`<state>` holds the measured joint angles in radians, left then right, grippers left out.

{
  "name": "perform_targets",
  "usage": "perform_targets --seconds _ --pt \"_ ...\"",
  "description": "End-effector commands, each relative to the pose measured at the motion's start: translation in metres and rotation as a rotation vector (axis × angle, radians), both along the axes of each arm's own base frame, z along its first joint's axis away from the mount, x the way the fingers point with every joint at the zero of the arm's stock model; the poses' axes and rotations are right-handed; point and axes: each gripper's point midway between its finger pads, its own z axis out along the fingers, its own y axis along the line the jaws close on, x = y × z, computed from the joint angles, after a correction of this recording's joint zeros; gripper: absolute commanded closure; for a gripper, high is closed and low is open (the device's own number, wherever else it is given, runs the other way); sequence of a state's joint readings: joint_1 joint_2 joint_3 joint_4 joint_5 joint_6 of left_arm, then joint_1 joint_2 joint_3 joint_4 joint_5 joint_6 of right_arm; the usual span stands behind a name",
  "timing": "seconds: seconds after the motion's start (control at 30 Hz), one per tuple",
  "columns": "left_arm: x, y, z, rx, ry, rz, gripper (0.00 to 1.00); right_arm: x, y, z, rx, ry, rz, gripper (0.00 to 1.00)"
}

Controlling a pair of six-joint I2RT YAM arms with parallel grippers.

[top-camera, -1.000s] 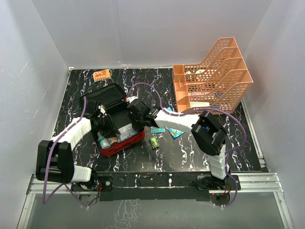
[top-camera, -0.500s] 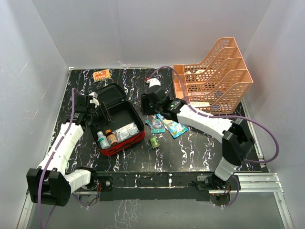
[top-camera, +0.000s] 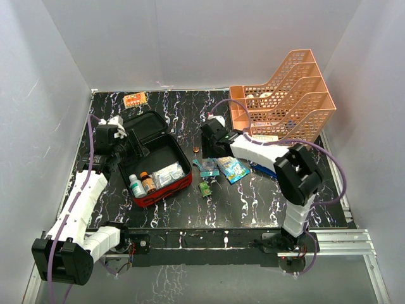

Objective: Organize the medicine kit

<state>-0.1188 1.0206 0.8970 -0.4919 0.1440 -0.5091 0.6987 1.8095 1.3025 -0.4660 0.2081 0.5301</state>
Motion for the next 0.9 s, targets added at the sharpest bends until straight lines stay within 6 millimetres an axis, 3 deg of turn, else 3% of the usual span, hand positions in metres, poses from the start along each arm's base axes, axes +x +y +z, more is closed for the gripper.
perform_targets --seconds 0.0,0.37,0.57,0.73,0.87 --pt "0.005 0.002 0.009 0.002 -0.046 0.009 0.48 -0.002 0.002 -0.009 -0.030 0.050 -0.003 0.50" --pt "0.007 0.001 0.001 -0.002 -0.027 0.010 0.48 -0.013 -0.005 -0.049 -0.098 0.139 0.000 0.69" --pt "0.006 0.003 0.002 0.008 -0.027 0.019 0.47 -0.012 -0.008 -0.057 -0.125 0.146 -0.010 0.70" --pt "0.006 0.005 0.002 0.015 -0.032 0.025 0.47 -0.005 -0.007 -0.046 -0.122 0.109 -0.015 0.87" --pt "0.005 0.006 0.003 0.019 -0.036 0.030 0.47 0.005 -0.002 -0.011 -0.069 0.017 -0.011 0.90"
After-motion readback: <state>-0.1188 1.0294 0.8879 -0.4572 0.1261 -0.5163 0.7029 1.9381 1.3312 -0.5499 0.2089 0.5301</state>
